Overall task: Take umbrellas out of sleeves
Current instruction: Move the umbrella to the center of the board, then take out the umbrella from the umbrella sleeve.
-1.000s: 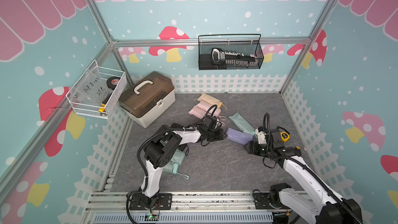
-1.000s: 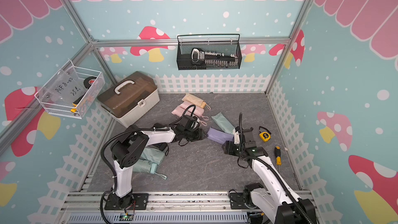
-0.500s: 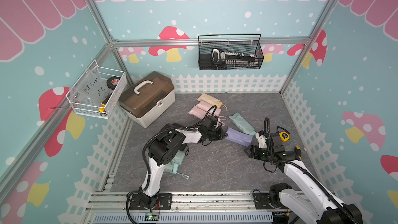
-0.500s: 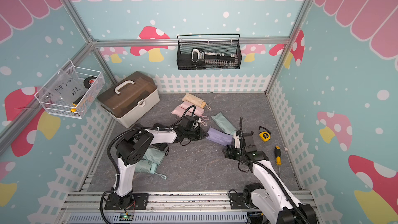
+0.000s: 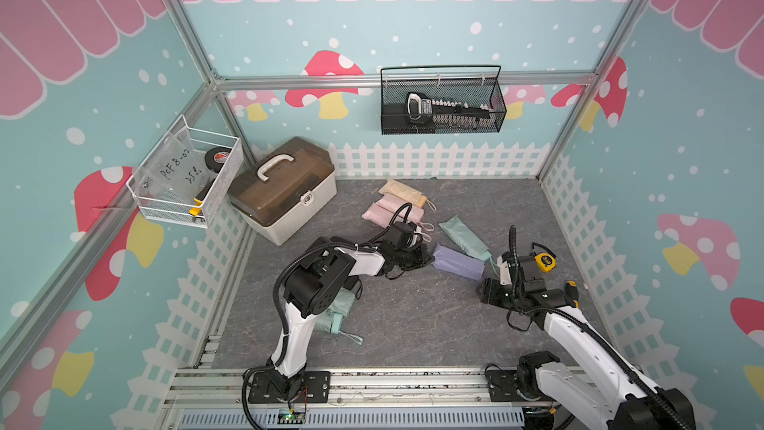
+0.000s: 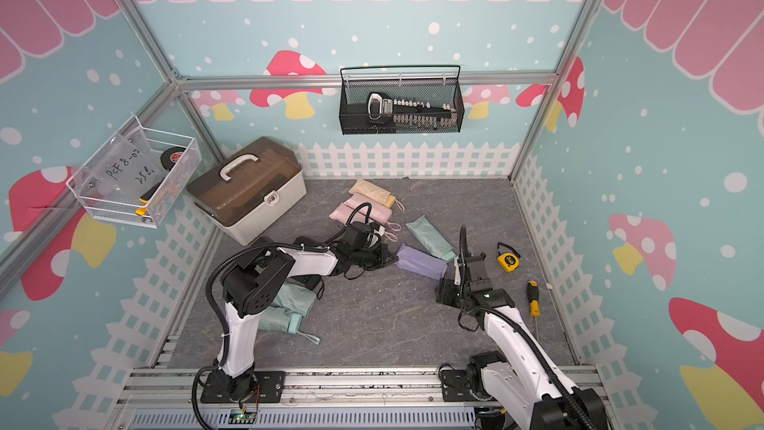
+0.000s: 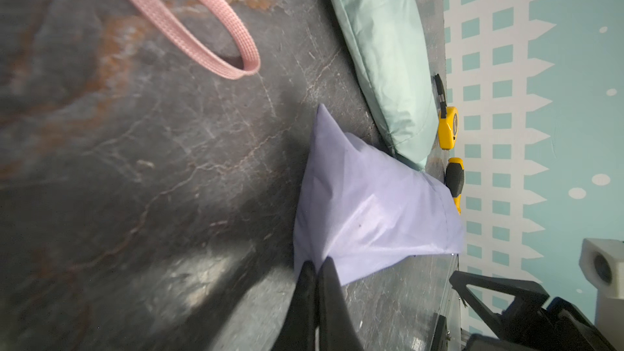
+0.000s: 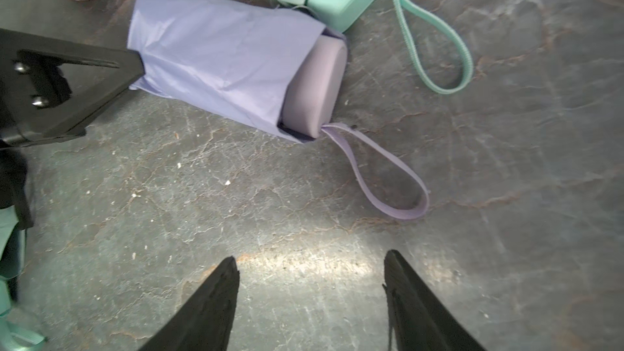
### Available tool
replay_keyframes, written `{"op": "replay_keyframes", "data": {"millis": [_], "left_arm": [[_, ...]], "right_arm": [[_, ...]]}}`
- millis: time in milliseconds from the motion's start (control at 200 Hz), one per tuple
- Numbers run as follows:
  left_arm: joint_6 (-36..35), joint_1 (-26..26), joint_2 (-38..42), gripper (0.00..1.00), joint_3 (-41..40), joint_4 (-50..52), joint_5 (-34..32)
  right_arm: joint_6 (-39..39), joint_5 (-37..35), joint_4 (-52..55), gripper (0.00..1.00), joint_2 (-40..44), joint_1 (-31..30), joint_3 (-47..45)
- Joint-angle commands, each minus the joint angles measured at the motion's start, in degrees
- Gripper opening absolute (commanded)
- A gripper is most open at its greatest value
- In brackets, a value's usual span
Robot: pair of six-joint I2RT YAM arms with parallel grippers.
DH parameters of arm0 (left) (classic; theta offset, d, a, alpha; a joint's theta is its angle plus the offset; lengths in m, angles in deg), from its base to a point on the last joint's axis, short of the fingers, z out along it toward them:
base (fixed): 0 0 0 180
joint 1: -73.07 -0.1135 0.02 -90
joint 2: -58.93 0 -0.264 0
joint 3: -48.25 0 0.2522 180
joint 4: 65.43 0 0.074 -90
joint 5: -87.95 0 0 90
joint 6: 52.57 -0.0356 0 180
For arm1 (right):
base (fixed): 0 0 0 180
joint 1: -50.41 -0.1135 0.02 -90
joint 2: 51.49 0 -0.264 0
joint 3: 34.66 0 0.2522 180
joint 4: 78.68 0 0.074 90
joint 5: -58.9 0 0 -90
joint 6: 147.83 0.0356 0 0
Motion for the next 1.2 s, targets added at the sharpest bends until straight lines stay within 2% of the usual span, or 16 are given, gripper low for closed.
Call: {"op": "replay_keyframes", "data": {"millis": [0,110,240,465,951,1196], "left_arm": [[-1.1,-1.7,2.9,0.00,-1.6,2.0,-0.2],[-1.8,-2.7,4.7,0.00,-2.4,2.5,0.4],[-3.3,-3.8,6.0,0.00,-3.2,2.9,1.1],[-3.5,-4.5,5.8,0.00,-4.1,1.6,2.9],[-3.5,-4.7,5.6,0.00,-4.5,0.5,3.7],[-3.1,-5.2,5.5,0.00,-4.4,-0.5,5.6]], "right_arm": [[1.1,-7.8,2.9,0.64,1.8,0.2,2.1],[1.0,-7.1,2.1,0.60,-0.5,0.2,2.9],[0.1,-4.9,-0.6,0.54,-6.7,0.2,4.0],[-2.1,-5.1,-2.7,0.43,-16.1,0.2,8.5],[-1.1,-7.3,-7.2,0.43,-31.6,0.3,12.9],[-0.3,-10.1,-8.1,0.43,-32.4,0.3,11.9]]}}
